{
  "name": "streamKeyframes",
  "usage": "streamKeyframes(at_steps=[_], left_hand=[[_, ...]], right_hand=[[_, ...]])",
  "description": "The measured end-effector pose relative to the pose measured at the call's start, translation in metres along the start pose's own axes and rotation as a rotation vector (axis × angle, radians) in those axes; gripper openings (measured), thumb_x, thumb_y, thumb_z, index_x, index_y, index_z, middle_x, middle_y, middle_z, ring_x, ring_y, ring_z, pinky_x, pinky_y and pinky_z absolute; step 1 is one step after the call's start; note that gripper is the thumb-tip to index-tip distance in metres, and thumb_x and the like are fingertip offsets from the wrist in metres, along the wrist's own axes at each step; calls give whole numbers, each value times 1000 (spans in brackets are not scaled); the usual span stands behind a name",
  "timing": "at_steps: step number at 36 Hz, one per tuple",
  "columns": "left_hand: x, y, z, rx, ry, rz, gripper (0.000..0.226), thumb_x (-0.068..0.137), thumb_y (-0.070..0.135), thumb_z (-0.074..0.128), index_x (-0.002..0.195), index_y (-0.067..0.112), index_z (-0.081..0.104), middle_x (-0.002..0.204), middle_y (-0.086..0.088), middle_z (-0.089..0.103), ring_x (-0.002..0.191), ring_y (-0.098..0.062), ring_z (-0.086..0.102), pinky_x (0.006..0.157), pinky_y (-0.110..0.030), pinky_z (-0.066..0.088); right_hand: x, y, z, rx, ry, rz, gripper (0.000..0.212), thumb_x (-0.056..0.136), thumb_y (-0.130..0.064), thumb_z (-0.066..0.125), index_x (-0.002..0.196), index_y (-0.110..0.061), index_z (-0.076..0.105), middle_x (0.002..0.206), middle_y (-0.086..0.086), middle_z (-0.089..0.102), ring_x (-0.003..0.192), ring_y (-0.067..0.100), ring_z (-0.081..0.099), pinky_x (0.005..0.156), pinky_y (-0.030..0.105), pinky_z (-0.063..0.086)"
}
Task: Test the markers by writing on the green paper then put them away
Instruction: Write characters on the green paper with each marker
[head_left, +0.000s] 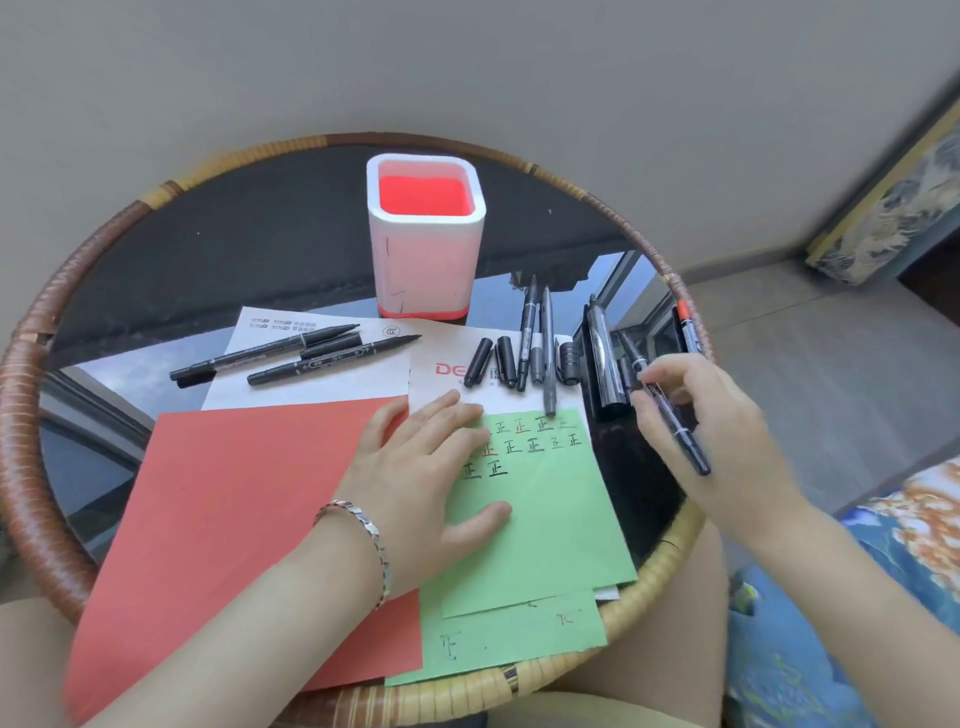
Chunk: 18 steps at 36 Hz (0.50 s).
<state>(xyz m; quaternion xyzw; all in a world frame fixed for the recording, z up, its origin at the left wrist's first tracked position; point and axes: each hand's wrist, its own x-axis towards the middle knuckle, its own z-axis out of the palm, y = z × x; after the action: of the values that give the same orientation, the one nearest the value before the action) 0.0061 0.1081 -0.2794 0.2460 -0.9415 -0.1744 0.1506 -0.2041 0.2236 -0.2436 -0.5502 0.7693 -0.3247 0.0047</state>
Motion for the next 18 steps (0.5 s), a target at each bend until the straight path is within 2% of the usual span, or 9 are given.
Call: streamKeyframes(at_steps=[1, 3, 5, 6, 10, 14, 18], left_hand=[[0, -1, 0, -7, -3, -2, 54, 72, 58, 43, 106, 21, 61, 121, 5, 60, 123, -13, 46, 101, -37, 19], [-1, -2, 1, -25, 3, 2, 54, 72, 59, 43, 109, 22, 60, 123, 6, 59, 125, -10, 40, 103, -36, 17], [-1, -3, 2, -38, 14, 11, 54, 73, 58, 44, 110, 21, 59, 123, 6, 58, 124, -7, 34, 103, -36, 16], [-1, -3, 2, -36, 18, 14, 54, 73, 58, 44, 110, 21, 59, 123, 6, 58, 124, -7, 33, 103, -35, 16], [-1, -4, 2, -36, 28, 16, 55, 73, 58, 44, 111, 22, 59, 124, 7, 57, 124, -5, 32, 103, -35, 16], [-1, -4, 3, -47, 45, 17, 54, 72, 59, 45, 111, 23, 59, 124, 8, 57, 124, -5, 33, 103, -35, 16], [-1, -4, 3, -64, 59, 18, 54, 71, 58, 46, 109, 22, 60, 122, 7, 58, 122, -5, 34, 102, -35, 17]], right_hand=[[6, 10, -6, -112, -1, -48, 15, 80, -10, 61, 94, -14, 59, 87, 3, 60, 80, 7, 48, 77, 13, 39], [17, 24, -16, -272, -19, -82, 22, 77, 3, 60, 94, -9, 63, 89, 9, 65, 88, 24, 55, 80, 34, 44], [28, 30, -22, -382, -22, -81, 28, 77, -3, 45, 96, -6, 65, 91, 14, 67, 88, 36, 58, 76, 45, 47], [32, 32, -22, -432, -27, -82, 30, 77, -3, 43, 96, -5, 66, 91, 15, 68, 89, 38, 59, 75, 47, 47], [42, 42, -9, -535, -100, -96, 27, 74, 9, 60, 94, -6, 69, 87, 16, 69, 86, 39, 60, 71, 45, 46], [44, 44, 2, -494, -126, -94, 34, 73, 12, 58, 96, -9, 70, 84, 14, 68, 84, 37, 59, 71, 42, 44], [46, 41, -6, -414, -48, -10, 31, 81, 5, 53, 104, -9, 67, 91, 13, 68, 90, 35, 57, 78, 44, 45]])
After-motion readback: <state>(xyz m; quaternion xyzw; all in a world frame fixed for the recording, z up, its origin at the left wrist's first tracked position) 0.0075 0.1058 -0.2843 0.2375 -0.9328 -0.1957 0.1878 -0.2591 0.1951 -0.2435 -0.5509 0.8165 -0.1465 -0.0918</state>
